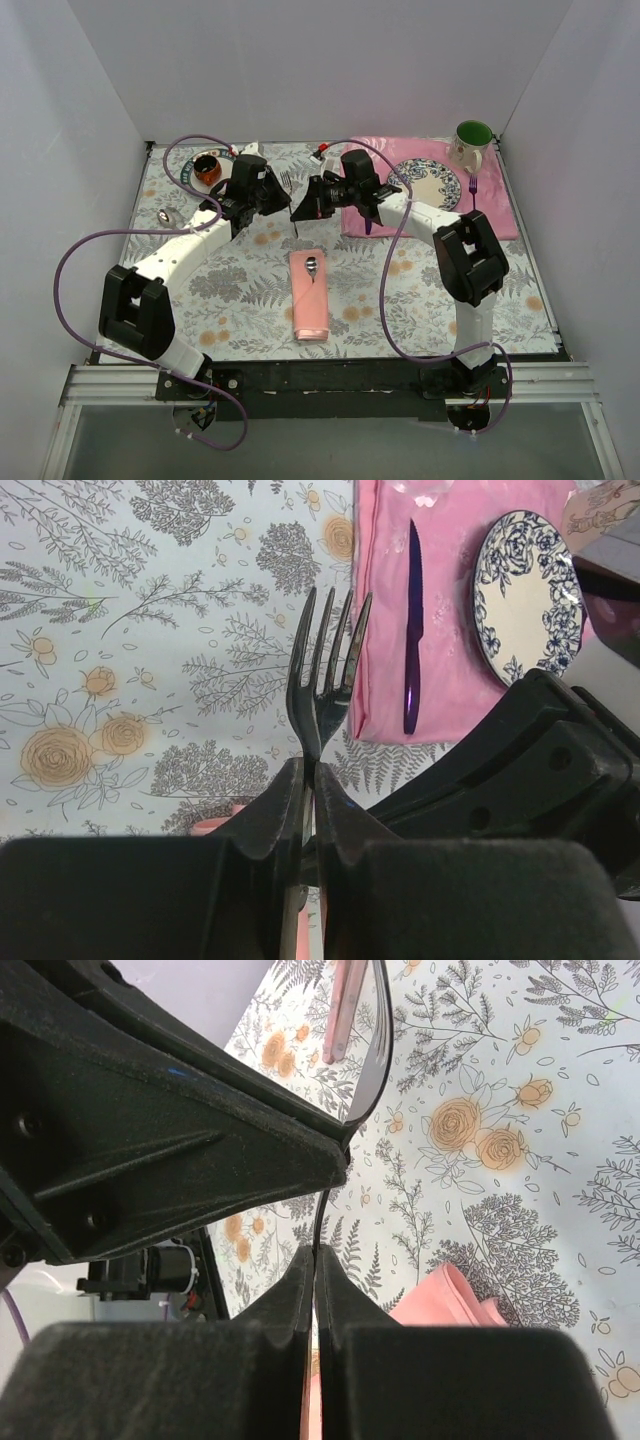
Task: Fold the napkin into a case and place the utensils inside
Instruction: Pass from the left arm to the right
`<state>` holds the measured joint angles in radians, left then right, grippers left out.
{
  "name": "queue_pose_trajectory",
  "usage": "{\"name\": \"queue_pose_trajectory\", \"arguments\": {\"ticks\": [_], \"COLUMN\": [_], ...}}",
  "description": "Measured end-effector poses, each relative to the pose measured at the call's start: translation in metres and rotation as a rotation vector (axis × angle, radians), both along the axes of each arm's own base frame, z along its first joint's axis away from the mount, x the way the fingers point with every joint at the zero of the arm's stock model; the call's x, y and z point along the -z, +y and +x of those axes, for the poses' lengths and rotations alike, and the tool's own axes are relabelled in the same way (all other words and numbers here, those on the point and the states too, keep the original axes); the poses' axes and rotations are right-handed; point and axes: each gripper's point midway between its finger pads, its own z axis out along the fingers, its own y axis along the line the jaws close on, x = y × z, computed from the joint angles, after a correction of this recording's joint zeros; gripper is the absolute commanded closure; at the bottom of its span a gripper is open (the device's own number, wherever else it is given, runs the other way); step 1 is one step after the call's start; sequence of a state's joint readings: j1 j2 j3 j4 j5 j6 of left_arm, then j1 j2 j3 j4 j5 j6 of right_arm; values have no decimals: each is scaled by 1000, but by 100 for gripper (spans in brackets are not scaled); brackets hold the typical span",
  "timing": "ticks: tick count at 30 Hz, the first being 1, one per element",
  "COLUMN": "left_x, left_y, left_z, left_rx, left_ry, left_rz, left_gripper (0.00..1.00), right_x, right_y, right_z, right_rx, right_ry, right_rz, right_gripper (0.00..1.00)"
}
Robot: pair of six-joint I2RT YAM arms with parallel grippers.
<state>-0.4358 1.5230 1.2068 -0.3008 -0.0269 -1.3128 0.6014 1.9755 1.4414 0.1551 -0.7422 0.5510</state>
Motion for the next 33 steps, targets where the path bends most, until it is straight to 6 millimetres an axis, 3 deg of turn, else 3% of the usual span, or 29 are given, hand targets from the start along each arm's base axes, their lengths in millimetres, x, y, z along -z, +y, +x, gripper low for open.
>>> {"name": "queue_pose_trajectory", "arguments": {"ticks": [3, 5, 13, 22, 33], "left_x": [2, 4, -15, -2, -3], "left_y": [1, 1, -9, -10, -15], "left_z": [-3, -7, -15, -25, -28], "left_rx": [2, 8, 63, 89, 110], "left_ry": [18, 36, 66, 132, 145], "left_rz": [5, 8, -24, -18, -39], "left_gripper": [91, 81, 82, 69, 74], "right_x": [5, 8, 7, 8, 9], "right_y": [-1, -4, -15, -18, -16], "right_z": [-3, -6, -14, -16, -18], "right_rx": [-13, -21, -37, -46, -69], "right_ry": [-40, -68, -183, -207, -245], "right_rz": [-14, -24, -46, -50, -53], "right_gripper": [99, 99, 99, 99, 99]}}
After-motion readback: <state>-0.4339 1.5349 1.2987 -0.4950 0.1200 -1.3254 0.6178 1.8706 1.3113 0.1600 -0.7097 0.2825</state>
